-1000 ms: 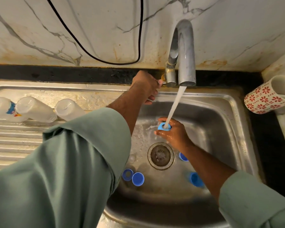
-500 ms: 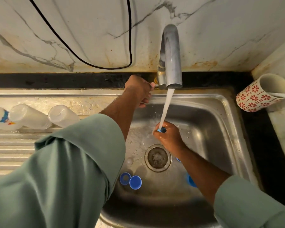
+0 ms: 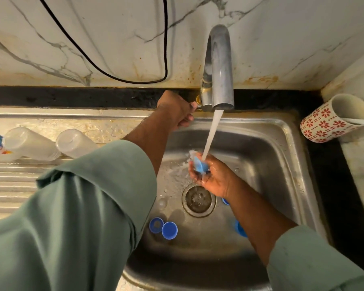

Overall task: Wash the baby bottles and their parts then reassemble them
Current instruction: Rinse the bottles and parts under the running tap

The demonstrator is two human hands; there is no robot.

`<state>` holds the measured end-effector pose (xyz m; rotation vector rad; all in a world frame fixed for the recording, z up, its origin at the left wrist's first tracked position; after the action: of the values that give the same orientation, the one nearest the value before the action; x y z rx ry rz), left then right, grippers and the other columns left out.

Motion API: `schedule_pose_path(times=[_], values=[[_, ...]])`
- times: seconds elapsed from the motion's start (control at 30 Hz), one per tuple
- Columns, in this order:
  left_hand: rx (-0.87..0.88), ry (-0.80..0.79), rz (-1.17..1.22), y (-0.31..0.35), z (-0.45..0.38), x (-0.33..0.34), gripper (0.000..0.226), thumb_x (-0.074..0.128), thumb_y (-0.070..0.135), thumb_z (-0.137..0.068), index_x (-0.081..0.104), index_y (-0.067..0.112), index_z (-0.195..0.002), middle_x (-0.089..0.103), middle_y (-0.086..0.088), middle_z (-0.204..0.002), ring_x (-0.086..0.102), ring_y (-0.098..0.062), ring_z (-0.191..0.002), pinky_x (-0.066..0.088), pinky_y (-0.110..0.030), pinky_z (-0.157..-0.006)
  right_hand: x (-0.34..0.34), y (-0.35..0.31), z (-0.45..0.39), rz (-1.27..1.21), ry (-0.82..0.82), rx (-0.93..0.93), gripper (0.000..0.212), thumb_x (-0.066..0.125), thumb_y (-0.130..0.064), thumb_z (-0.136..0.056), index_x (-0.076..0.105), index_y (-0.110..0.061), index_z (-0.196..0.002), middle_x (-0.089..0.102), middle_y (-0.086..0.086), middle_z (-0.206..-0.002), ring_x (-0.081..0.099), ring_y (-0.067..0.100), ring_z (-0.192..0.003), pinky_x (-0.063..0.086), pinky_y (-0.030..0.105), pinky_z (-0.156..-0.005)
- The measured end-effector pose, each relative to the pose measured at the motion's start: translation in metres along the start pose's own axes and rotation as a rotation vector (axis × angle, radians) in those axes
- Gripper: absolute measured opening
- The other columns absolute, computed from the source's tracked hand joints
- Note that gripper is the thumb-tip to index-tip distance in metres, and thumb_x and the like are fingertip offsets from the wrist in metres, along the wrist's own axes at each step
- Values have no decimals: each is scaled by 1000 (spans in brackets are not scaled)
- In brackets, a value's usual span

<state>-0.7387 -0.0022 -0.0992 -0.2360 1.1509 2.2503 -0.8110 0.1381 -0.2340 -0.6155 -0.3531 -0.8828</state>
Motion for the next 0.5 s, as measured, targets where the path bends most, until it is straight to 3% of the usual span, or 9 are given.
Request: schedule_pose_path(times=[0.07, 0.13, 0.23, 0.33, 0.4, 0.47, 0.5], values=[[3, -13, -26, 1, 5, 1, 21, 55, 18, -100, 57, 6, -83, 62, -6, -68, 54, -11, -49, 31, -11, -28, 2, -3, -2, -96, -8, -101, 9, 55, -7, -94, 59, 0, -98, 57, 18, -94, 65, 30, -84, 61, 45, -76], [10, -21, -30, 1, 5, 3, 23, 55, 16, -100, 55, 6, -80, 60, -6, -69, 54, -11, -50, 30, -11, -27, 2, -3, -5, -57, 36, -131, 20, 55, -19, -98, 59, 1, -96, 61, 18, -85, 69, 31, -76, 59, 49, -77], [11, -17, 21, 3, 7, 4, 24, 53, 12, -100, 53, 6, -77, 58, -8, -73, 52, -12, -55, 34, -11, -30, 1, -2, -6, 178, 97, -74, 37, 53, -42, -98, 61, -7, -103, 73, 16, -87, 71, 28, -73, 59, 36, -64], [74, -37, 64, 14, 15, 4, 20, 49, 4, -99, 54, 8, -80, 56, -12, -80, 51, -15, -62, 40, -15, -38, -3, -2, -5, 215, 99, -120, 16, 56, -35, -97, 62, -20, -98, 74, 8, -89, 60, 19, -74, 45, 28, -59], [203, -24, -70, 21, 25, 10, 14, 49, 0, -99, 58, 10, -97, 61, -14, -99, 60, -20, -84, 51, -15, -64, -5, -6, 0, 169, 98, -184, 5, 57, -19, -96, 62, -17, -97, 68, 12, -96, 59, 23, -82, 51, 37, -72], [332, 13, -200, 23, 34, 19, 32, 57, 5, -97, 50, -1, -128, 57, -20, -128, 56, -34, -119, 48, -35, -101, -5, -12, 7, 169, 101, -243, 10, 58, -6, -93, 63, -13, -96, 66, 11, -98, 61, 27, -90, 50, 50, -89], [361, 34, -219, 21, 35, 22, 42, 62, 10, -96, 47, 0, -134, 55, -20, -131, 54, -35, -124, 44, -44, -106, -6, -15, 10, 177, 111, -262, 12, 59, -2, -92, 65, -13, -94, 66, 10, -97, 61, 28, -93, 50, 51, -90]])
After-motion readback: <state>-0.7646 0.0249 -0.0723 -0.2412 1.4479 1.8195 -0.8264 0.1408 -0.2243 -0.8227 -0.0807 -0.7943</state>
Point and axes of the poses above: each hand's wrist, its own z-axis away from the middle knuckle, its own x-axis out of the palm, y = z × x, the point moved 3 cm from there along -z, towards the middle knuckle
